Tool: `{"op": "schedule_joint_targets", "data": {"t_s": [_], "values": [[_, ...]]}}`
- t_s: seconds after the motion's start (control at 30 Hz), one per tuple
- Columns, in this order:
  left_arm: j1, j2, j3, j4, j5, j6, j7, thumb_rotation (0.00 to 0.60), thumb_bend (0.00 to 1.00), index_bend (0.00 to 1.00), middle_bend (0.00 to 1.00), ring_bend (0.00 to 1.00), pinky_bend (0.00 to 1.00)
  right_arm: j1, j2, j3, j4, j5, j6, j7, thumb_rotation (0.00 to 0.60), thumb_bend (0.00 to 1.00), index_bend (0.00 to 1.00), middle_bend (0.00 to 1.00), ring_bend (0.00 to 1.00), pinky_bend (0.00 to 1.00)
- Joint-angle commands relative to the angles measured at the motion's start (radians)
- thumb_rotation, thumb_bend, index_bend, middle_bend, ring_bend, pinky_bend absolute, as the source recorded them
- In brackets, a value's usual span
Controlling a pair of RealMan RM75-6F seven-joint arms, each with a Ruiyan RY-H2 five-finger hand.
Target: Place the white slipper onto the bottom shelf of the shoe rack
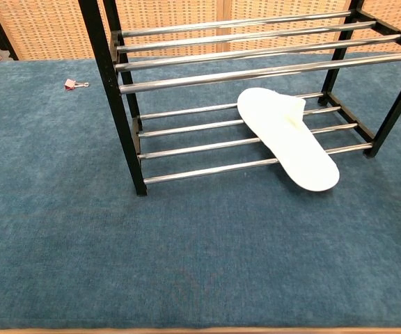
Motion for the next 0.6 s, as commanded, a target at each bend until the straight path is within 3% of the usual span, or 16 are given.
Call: {"op": "schedule_joint_targets", "data": {"t_s": [0.03,0.17,0.3,0.37,0.6], "values": [[0.004,0.001,0.004,-0.003,0.009,0.005,0.001,0.600,0.00,0.00,0.00,0.00,0.00,-0.055,0.036,0.001,0.000,0.028,0.023,-0.008,0.600,0.18,0.27,0.16,0.07,0.18],[0.011,0.003,0.009,-0.006,0.025,0.018,0.002,0.600,0.00,0.00,0.00,0.00,0.00,-0.106,0.073,0.012,-0.027,0.073,0.022,0.004,0.600,0.18,0.23,0.14,0.06,0.13],[0.016,0.003,0.014,-0.010,0.044,0.029,0.008,0.600,0.00,0.00,0.00,0.00,0.00,-0.154,0.115,0.038,-0.090,0.137,0.011,0.019,0.600,0.15,0.15,0.04,0.01,0.08],[0.020,-0.001,0.024,-0.013,0.067,0.029,0.021,0.600,0.00,0.00,0.00,0.00,0.00,-0.206,0.192,0.083,-0.230,0.243,-0.012,0.046,0.600,0.13,0.11,0.00,0.00,0.05],[0.015,-0.011,0.023,-0.016,0.074,0.021,0.042,0.600,0.00,0.00,0.00,0.00,0.00,-0.214,0.345,0.148,-0.553,0.318,-0.058,-0.068,0.600,0.12,0.06,0.00,0.00,0.00]]}}
